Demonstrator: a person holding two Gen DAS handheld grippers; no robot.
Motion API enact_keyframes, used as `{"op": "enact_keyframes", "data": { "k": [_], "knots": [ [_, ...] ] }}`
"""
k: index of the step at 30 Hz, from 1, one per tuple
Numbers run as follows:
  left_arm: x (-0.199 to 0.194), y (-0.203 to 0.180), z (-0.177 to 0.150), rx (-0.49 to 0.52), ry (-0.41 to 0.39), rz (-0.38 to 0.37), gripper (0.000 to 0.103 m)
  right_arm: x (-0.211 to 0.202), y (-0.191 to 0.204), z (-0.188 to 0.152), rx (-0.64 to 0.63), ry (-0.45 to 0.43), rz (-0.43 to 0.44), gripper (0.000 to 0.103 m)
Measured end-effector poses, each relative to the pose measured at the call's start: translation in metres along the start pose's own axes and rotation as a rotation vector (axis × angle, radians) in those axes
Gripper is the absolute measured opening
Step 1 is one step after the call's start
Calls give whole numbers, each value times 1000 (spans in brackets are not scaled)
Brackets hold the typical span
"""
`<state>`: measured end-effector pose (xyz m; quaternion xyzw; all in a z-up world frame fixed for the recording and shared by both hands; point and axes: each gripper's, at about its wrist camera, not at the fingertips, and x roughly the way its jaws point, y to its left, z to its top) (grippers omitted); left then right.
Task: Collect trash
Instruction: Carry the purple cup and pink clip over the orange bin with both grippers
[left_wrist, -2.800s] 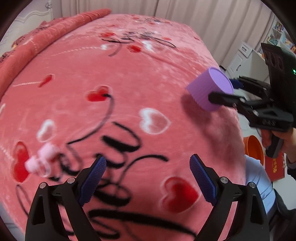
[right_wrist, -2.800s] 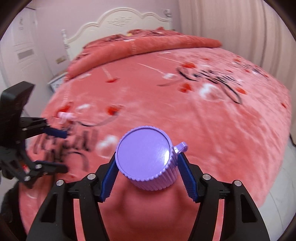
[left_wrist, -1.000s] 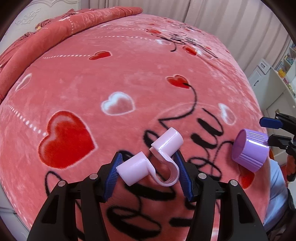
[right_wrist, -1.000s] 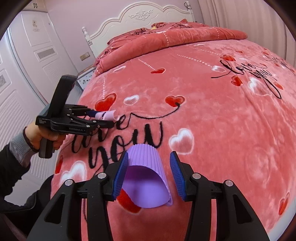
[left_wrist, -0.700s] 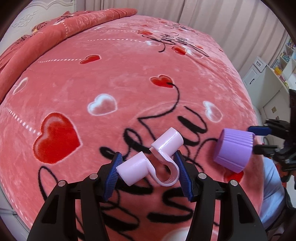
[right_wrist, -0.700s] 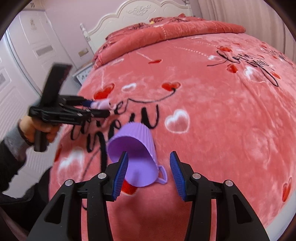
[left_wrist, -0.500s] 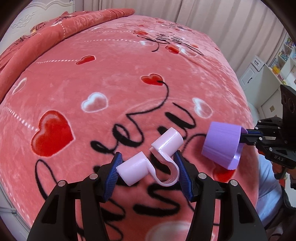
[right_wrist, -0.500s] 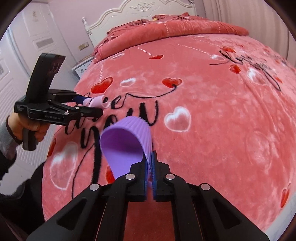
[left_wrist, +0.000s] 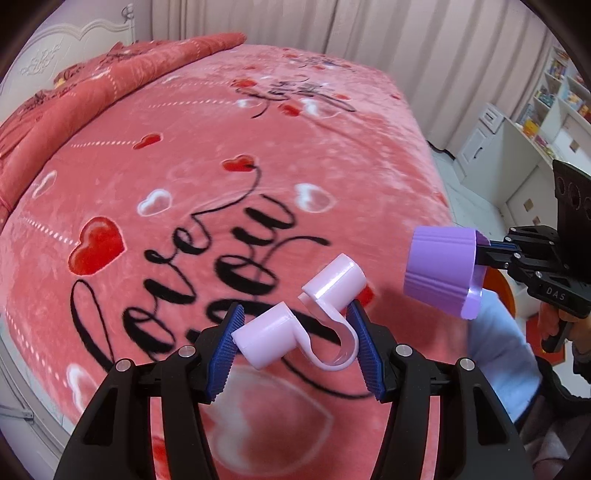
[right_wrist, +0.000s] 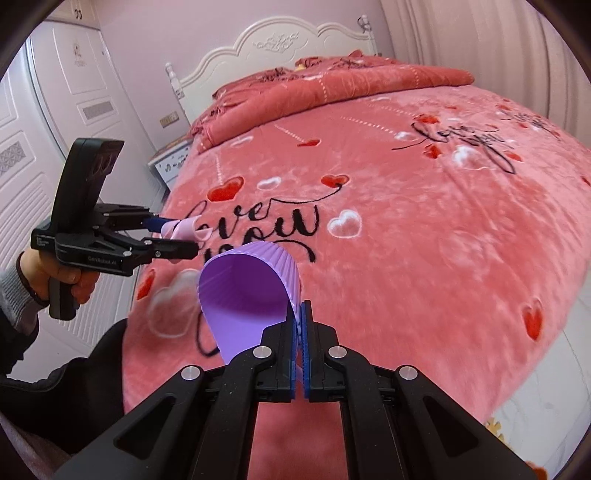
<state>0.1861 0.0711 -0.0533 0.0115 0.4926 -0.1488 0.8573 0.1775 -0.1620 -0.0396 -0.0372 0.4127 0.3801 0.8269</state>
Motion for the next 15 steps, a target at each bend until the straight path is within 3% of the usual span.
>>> {"op": "enact_keyframes", "data": {
  "k": [15],
  "knots": [
    [-18, -116, -5, 161, -30, -62, 59, -113, -13, -75, 109, -107, -77, 3]
  ]
}}
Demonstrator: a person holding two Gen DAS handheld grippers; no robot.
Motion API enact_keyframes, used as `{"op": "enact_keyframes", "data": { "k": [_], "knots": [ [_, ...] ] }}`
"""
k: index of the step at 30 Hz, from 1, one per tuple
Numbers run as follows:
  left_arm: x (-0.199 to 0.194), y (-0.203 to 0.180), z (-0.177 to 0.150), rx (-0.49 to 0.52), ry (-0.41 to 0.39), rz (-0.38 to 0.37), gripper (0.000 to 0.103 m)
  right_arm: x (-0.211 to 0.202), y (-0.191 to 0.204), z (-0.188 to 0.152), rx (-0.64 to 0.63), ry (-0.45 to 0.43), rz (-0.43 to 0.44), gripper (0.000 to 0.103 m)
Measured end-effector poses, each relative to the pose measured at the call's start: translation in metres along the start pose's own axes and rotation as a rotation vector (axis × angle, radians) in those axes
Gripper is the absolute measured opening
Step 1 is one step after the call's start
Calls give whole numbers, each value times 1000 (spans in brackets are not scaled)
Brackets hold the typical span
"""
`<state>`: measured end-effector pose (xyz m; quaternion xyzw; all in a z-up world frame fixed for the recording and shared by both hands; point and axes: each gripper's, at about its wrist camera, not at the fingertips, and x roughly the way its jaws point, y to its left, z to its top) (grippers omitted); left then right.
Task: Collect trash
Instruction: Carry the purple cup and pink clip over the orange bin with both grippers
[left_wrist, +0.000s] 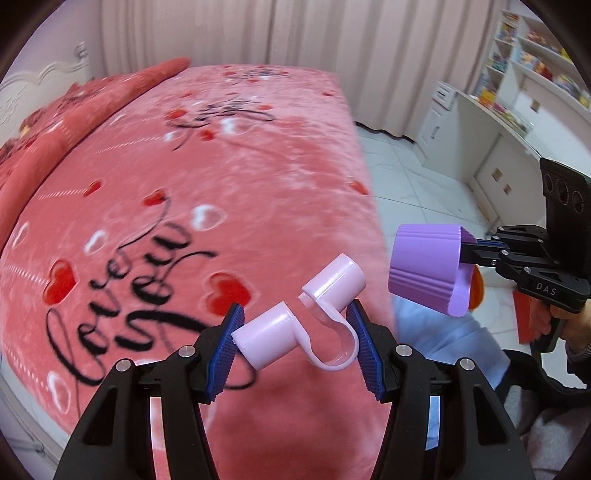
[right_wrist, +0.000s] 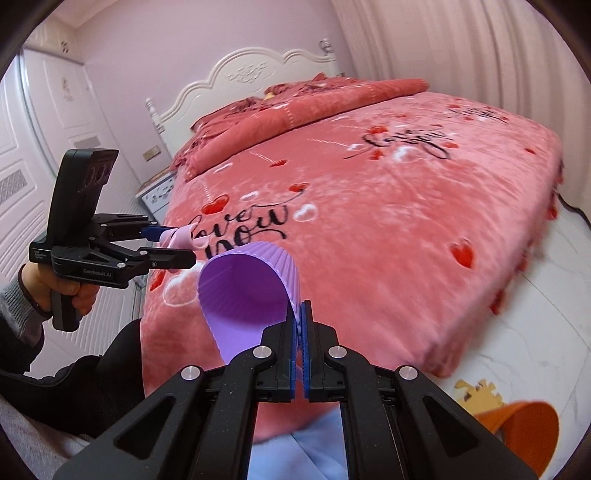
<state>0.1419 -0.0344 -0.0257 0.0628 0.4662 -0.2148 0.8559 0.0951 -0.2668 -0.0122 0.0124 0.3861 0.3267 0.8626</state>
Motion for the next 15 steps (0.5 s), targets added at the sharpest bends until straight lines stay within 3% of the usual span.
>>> {"op": "enact_keyframes", "data": {
  "k": [15],
  "knots": [
    [53, -136, 49, 257, 30, -156, 59, -118, -86, -71, 197, -110, -205, 3]
  ]
}}
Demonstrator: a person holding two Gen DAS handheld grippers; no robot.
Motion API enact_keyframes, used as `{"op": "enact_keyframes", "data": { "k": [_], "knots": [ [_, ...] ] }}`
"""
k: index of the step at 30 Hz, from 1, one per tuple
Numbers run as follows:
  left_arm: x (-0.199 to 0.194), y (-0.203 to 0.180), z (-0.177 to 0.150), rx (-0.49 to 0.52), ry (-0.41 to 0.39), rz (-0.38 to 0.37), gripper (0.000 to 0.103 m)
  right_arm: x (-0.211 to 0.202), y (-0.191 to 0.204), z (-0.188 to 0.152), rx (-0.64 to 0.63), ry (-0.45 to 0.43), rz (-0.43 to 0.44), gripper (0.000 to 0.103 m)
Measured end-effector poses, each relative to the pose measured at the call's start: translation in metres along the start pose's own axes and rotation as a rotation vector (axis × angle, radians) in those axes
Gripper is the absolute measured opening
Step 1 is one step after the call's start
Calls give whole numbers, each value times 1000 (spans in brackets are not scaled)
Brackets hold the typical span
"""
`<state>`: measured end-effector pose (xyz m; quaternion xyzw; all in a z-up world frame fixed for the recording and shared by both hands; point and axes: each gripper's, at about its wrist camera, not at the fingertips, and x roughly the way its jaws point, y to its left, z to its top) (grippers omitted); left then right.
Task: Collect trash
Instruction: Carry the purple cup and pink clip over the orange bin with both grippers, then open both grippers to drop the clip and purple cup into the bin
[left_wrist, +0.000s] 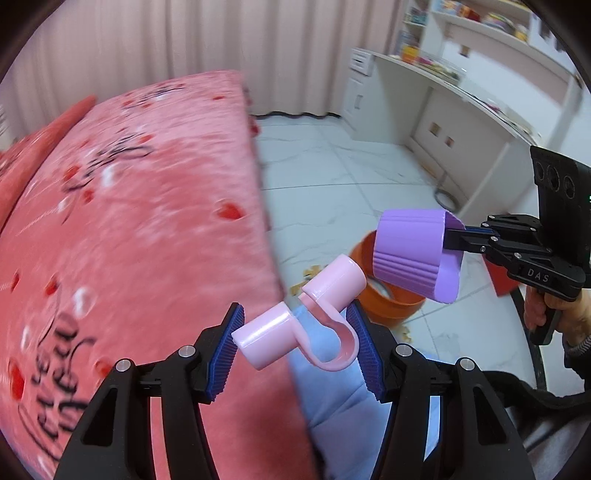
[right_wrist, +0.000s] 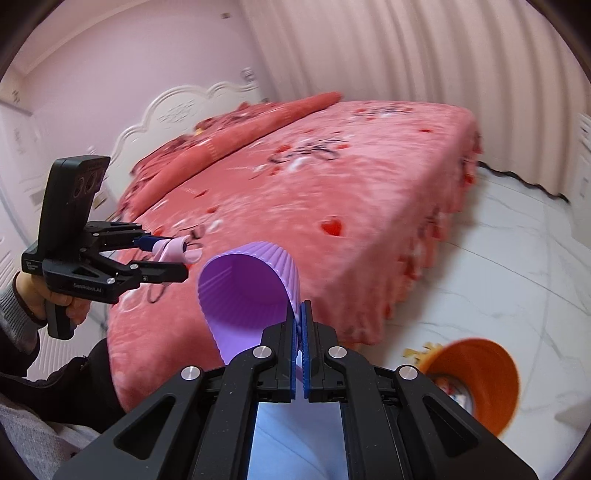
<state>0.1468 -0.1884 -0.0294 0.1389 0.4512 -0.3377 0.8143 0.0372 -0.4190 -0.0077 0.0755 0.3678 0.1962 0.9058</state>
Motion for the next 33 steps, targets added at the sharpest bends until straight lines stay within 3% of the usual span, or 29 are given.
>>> {"op": "enact_keyframes", "data": {
  "k": [9, 21, 33],
  "knots": [
    [45, -56, 43, 136, 30, -103, 59, -48, -71, -26, 128, -40, -136, 3],
    [115, -124, 79, 246, 108, -224, 59, -81, -162, -65, 299, -51, -295, 3],
    [164, -153, 98, 289, 172, -274, 60, -83, -206, -90, 398, -33, -346, 3]
  ]
}}
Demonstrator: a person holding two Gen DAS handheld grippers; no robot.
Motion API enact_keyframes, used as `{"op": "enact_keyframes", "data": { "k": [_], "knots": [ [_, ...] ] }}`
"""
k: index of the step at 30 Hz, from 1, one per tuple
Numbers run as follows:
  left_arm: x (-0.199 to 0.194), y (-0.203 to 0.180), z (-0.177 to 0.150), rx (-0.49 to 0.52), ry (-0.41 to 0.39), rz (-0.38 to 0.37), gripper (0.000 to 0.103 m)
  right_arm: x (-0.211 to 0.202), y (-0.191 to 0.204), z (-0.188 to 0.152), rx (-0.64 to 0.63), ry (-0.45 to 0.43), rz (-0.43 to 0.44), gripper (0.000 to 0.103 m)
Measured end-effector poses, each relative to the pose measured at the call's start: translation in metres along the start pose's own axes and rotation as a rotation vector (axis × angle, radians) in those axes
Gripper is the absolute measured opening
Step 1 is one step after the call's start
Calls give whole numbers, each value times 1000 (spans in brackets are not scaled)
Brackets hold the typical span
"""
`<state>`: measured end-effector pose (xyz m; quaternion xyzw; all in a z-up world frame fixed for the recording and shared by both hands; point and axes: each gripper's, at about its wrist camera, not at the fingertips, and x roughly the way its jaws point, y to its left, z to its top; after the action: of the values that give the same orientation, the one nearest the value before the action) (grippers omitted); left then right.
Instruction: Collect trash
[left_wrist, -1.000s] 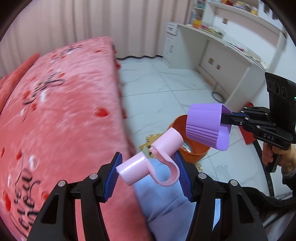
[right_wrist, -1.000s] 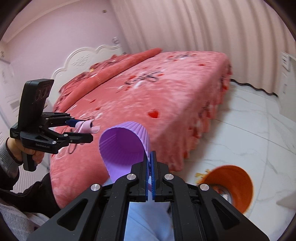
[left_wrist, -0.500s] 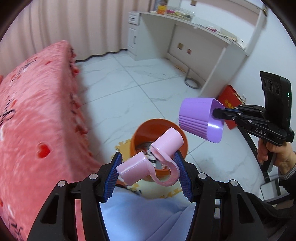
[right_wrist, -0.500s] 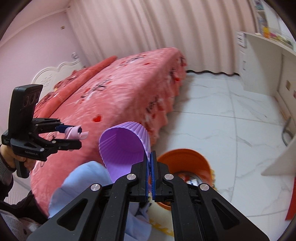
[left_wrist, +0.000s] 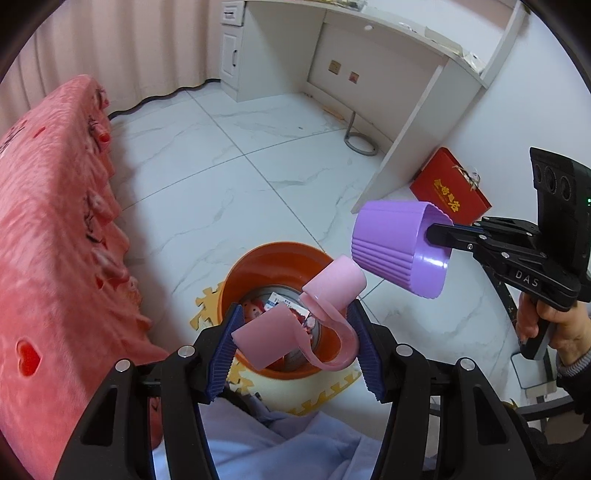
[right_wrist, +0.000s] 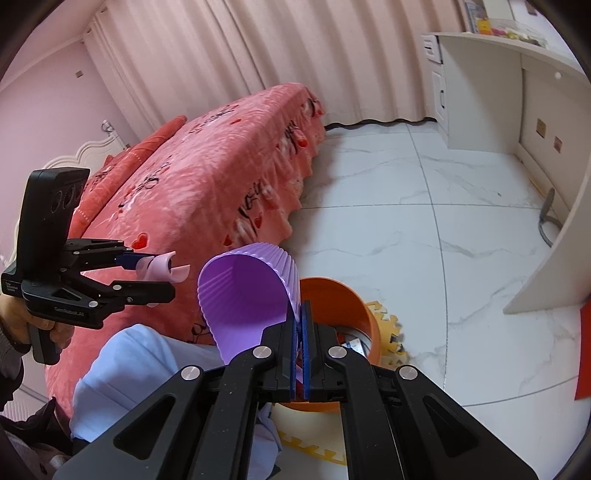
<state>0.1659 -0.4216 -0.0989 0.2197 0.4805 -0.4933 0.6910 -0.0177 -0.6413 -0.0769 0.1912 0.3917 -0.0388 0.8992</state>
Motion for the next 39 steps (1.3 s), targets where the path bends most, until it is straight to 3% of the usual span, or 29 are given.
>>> {"op": "enact_keyframes", "data": {
  "k": [1, 3, 13, 15, 16, 17, 18, 24, 26, 29, 33, 36, 39],
  "knots": [
    [4, -1, 3, 2, 2, 10, 61, 1, -4, 0, 8, 1, -5, 3],
    [8, -1, 5, -1, 6, 48, 80, 3, -7, 0, 15, 3, -11, 3],
    [6, 10, -4, -44, 20, 51, 80, 22, -1, 5, -6, 23, -4, 5],
    [4, 14, -6, -55, 22, 62, 80, 28, 3, 10, -8, 18, -11, 18],
    [3, 16, -8, -62, 21, 64, 80, 30, 4, 12, -6, 19, -10, 28],
    [1, 16, -8, -68, 21, 64, 80, 32, 6, 14, -3, 17, -13, 46],
    [0, 17, -10, -75, 21, 65, 80, 34, 8, 14, -7, 11, -22, 51],
    [-10, 23, -19, -104, 8, 82, 81, 36, 23, 14, -14, 19, -10, 51],
    [-16, 24, -23, -121, -8, 93, 88, 34, 31, 12, -17, 14, 1, 52],
    [-33, 26, -32, -148, -49, 121, 89, 31, 47, 11, -26, 9, 26, 56],
    [-61, 31, -50, -198, -109, 182, 89, 25, 80, 7, -74, -8, 43, 76],
    [-86, 36, -69, -249, -154, 253, 96, 19, 109, 7, -101, -27, 73, 87],
    [-114, 43, -93, -312, -198, 323, 96, 14, 141, 7, -121, -50, 105, 97]
  ]
}}
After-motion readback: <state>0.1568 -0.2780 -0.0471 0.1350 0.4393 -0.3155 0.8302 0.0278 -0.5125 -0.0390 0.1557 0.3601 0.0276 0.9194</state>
